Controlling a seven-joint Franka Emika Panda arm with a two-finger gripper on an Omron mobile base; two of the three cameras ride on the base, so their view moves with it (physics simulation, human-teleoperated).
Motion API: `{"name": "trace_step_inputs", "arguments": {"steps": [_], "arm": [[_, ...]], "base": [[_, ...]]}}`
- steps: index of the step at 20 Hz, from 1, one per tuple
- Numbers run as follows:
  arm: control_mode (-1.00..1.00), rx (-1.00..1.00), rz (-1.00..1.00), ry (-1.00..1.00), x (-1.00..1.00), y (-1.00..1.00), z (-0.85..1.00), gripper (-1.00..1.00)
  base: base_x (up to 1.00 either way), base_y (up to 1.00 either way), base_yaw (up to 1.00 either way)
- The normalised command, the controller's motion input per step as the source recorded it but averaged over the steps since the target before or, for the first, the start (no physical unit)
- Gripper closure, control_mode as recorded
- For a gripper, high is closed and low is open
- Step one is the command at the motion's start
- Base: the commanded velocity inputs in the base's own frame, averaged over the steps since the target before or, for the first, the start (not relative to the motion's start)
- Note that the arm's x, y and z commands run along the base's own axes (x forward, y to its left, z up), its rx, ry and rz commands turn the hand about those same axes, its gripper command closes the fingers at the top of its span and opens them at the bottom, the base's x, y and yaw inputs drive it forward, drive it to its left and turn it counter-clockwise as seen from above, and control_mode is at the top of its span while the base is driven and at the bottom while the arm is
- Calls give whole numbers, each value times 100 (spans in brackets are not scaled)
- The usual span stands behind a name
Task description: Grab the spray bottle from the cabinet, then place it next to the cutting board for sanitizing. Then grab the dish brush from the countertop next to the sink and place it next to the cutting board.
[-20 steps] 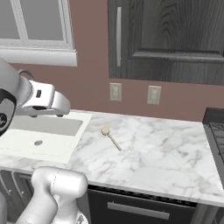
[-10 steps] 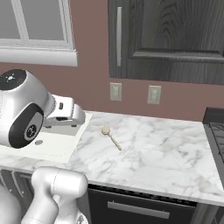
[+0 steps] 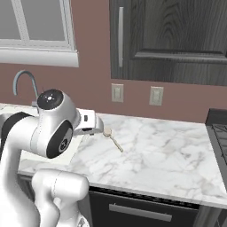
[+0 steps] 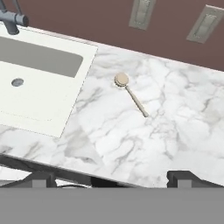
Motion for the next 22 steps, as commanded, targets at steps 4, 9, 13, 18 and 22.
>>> {"name": "trace_step_inputs", "arguments": {"steps": [4,9,13,18,22], "arm": [[-100,0,6,1,59,-27,-41,-100],[-100,0,6,3,56,-22,-39,-100],[-100,0,6,6,50,-18,-45,-100],[-100,0,6,9,50,-8,-51,-100],[-100,0,4,11,53,-4,-36,-100]], "base": [[0,0,0],[0,0,0],[0,0,0],[0,0,0],[0,0,0]]}}
